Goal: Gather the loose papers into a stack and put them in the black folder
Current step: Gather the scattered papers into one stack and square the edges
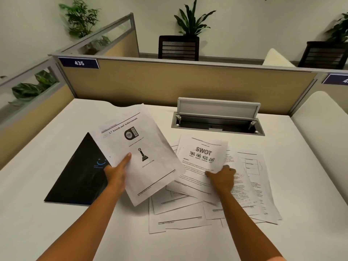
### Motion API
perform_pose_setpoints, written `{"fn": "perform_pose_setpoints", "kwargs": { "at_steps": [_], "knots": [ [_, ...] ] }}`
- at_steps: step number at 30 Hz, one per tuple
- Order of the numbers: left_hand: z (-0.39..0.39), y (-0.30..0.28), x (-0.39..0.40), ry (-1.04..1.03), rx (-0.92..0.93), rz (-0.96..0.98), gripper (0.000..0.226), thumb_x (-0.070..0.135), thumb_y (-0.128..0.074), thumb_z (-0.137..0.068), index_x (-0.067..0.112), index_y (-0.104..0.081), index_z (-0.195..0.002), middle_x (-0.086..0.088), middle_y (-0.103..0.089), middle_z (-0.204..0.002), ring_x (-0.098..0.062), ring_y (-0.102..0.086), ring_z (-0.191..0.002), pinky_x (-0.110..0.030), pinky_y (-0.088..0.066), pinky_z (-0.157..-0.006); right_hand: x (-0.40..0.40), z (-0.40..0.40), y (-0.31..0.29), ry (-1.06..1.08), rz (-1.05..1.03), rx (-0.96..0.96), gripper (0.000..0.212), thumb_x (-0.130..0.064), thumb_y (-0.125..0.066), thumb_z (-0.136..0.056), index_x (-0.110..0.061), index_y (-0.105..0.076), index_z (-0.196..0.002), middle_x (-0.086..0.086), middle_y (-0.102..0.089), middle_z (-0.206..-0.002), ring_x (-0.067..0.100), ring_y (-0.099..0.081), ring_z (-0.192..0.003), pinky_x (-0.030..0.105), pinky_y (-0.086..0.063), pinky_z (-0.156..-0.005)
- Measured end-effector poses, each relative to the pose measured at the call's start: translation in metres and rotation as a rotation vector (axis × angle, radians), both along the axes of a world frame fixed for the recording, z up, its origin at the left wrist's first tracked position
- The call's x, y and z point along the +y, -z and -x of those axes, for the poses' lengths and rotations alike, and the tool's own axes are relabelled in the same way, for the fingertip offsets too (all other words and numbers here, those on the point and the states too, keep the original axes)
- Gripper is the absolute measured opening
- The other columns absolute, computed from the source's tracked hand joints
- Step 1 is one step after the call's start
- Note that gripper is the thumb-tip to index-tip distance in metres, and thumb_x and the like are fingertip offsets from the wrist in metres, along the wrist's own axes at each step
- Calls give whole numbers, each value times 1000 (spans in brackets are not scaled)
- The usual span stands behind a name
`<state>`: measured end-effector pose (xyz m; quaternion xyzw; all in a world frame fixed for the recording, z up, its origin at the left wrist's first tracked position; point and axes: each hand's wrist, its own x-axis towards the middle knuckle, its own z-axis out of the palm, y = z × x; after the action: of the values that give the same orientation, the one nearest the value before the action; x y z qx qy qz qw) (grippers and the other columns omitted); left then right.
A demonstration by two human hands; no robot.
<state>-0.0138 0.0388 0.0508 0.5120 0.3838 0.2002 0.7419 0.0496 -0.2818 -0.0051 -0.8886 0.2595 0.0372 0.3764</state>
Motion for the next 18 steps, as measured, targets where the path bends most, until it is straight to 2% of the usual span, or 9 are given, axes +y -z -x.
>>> {"fn": "perform_pose_setpoints", "kwargs": {
  "at_steps": [4,7,9,12,16,18],
  "knots": [
    [3,6,9,14,55,-57,54,21,-85,-74,13,-62,-122,2,-68,-106,-9,-64,-83,-21,-50,-63,2,-4,-1,-3,-86,-94,62,-19,-82,-76,-8,-41,-122,17,-63,-121,39,-64,-106,48,-53,-85],
    [2,12,14,26,103,-127,53,22,-83,-76,11,-62,-124,-3,-68,-113,-18,-65,-91,-28,-53,-73,-4,-5,0,5,-120,-150,59,-18,-73,-86,-11,-37,-131,19,-64,-123,41,-64,-107,50,-52,-90],
    [1,16,16,35,158,-192,52,22,-82,-78,9,-62,-124,-7,-67,-117,-26,-65,-100,-38,-54,-83,-14,-5,2,12,-174,-204,55,-21,-72,-88,-7,-44,-133,20,-64,-126,41,-62,-113,50,-49,-95],
    [-3,20,17,30,242,-306,47,21,-79,-81,7,-62,-122,-13,-67,-122,-33,-65,-104,-44,-54,-86,-33,-5,2,23,-249,-283,43,-24,-70,-89,0,-61,-123,20,-66,-123,40,-61,-114,49,-49,-99],
    [-8,20,11,29,304,-363,41,18,-74,-86,7,-62,-123,-16,-66,-125,-38,-64,-108,-50,-54,-91,-51,-1,-2,38,-377,-362,35,-26,-71,-89,-3,-66,-115,13,-71,-113,32,-67,-103,41,-55,-90],
    [-11,19,4,69,300,-375,39,16,-72,-87,6,-62,-124,-17,-66,-124,-38,-64,-107,-48,-54,-90,-55,1,-5,23,-471,-389,31,-24,-71,-89,-8,-66,-115,5,-72,-108,25,-69,-98,36,-58,-83]
  ]
}}
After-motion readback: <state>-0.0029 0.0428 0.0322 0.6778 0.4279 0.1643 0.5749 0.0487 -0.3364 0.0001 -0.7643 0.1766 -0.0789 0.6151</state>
